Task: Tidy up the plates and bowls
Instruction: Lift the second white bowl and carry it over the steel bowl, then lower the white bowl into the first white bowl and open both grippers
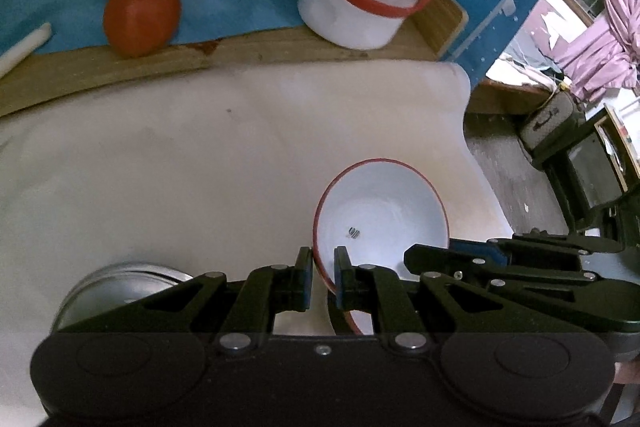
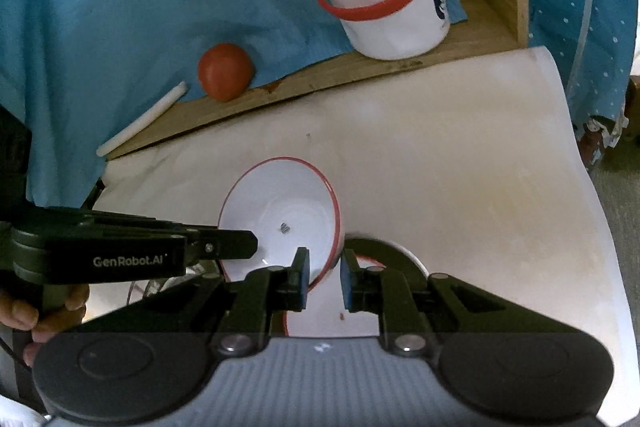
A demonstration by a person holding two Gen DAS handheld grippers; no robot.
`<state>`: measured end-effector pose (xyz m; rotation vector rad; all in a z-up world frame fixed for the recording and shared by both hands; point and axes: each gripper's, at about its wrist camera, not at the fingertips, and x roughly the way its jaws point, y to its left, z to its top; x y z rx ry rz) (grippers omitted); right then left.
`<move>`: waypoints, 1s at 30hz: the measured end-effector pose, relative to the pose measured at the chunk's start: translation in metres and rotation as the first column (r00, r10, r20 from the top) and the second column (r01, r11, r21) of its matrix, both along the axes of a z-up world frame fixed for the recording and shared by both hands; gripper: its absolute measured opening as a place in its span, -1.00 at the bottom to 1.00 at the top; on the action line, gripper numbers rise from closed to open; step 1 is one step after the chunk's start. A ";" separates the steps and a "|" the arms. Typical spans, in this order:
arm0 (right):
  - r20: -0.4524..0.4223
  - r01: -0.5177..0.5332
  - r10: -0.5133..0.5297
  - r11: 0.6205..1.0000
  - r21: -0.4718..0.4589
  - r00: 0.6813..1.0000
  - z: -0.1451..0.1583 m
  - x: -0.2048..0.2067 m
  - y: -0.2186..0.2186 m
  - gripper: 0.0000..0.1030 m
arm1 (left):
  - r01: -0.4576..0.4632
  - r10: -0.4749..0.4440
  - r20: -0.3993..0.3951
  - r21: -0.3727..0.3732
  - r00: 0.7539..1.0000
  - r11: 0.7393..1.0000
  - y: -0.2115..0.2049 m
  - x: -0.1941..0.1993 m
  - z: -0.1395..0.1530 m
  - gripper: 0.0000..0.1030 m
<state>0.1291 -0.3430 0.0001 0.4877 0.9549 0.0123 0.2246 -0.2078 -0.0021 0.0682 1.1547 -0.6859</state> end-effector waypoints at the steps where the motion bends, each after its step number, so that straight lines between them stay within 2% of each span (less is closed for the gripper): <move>1: 0.000 0.000 0.000 1.000 0.001 1.000 -0.001 -0.002 -0.001 -0.65 | 0.004 -0.004 -0.003 0.002 1.000 1.000 -0.002 -0.001 -0.001 -0.78; 14: -0.037 0.004 -0.003 1.000 0.012 0.999 -0.009 -0.030 -0.013 -0.65 | 0.056 -0.054 -0.033 0.037 0.998 0.998 -0.019 -0.020 -0.013 -0.77; 30: -0.068 -0.008 0.012 0.998 0.061 0.998 -0.026 -0.042 -0.016 -0.65 | 0.038 -0.032 -0.082 0.074 0.996 0.997 -0.019 -0.030 -0.024 -0.75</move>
